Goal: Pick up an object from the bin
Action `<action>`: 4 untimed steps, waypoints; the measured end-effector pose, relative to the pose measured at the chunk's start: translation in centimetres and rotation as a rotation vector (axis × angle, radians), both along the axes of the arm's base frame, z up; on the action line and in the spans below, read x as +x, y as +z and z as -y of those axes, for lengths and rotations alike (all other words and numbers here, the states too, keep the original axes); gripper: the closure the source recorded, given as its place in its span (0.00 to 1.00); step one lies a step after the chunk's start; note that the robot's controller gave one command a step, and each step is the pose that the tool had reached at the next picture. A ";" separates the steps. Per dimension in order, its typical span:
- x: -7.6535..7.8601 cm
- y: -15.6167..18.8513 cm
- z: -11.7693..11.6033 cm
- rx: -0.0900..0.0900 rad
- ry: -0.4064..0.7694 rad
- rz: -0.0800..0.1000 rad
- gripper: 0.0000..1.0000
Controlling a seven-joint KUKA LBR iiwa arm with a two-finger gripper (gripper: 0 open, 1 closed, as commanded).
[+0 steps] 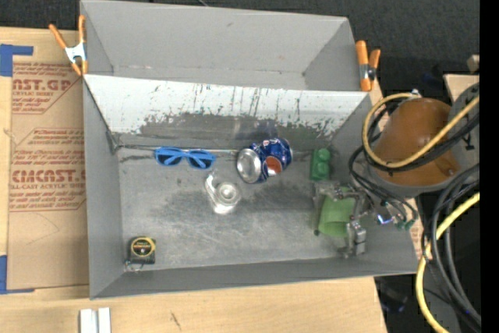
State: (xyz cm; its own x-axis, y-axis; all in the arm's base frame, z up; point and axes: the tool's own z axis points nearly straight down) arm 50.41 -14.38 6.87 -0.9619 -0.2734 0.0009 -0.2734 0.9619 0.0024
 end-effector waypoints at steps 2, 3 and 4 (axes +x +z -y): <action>6.8 7.8 -0.7 -0.003 0.052 0.014 1.00; 7.4 8.7 -0.5 -0.002 0.057 0.006 1.00; 8.7 16.4 -1.3 -0.004 0.069 0.013 1.00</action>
Offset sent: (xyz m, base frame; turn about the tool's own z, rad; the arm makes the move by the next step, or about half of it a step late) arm 0.0000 0.0000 0.0000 0.0000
